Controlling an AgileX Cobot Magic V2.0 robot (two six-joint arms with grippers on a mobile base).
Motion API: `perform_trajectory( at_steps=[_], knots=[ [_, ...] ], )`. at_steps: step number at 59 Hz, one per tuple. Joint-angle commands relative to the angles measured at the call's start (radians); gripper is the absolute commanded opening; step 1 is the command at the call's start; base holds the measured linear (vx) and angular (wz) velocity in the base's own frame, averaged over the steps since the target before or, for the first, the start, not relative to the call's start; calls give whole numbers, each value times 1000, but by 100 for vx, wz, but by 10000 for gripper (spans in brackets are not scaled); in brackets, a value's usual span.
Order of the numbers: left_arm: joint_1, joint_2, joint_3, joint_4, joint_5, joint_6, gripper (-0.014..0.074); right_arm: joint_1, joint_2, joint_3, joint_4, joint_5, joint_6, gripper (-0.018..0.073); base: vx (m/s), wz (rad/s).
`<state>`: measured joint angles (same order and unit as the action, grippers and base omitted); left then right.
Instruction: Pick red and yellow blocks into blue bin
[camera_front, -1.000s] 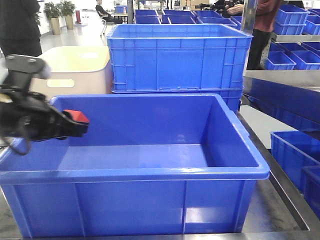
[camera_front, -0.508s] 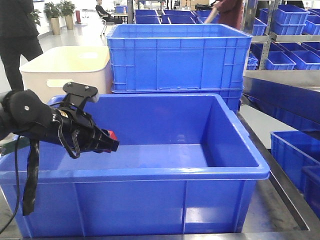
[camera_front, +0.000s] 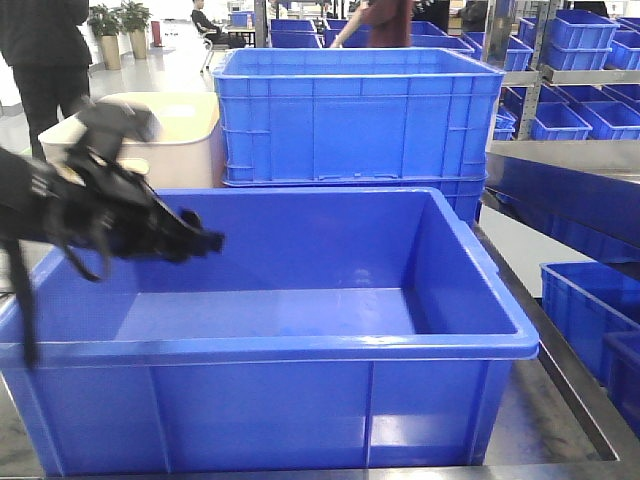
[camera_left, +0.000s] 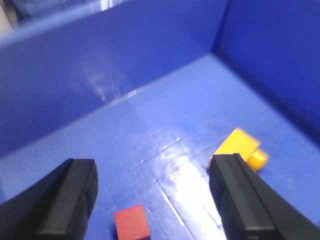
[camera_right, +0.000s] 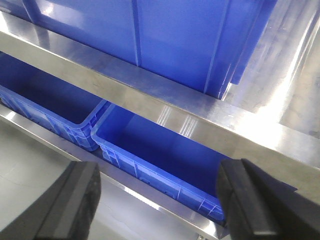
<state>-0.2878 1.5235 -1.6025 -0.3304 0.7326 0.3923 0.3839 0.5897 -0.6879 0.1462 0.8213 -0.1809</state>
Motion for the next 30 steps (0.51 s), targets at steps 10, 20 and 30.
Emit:
perform_trajectory(
  at_steps=[10,20,30],
  knots=[
    [-8,-327,23,-27,158,-36,593,-1,2,-30,-1,-62,-7,527,0,0],
    [-8,-526,252,-50,128,-35,593,-1,2,-30,-1,-64,-7,527,0,0],
    [-8,-711,499,-50,102,-34,593,-1,2,-30,0,-68,-7,527,0,0]
  ],
)
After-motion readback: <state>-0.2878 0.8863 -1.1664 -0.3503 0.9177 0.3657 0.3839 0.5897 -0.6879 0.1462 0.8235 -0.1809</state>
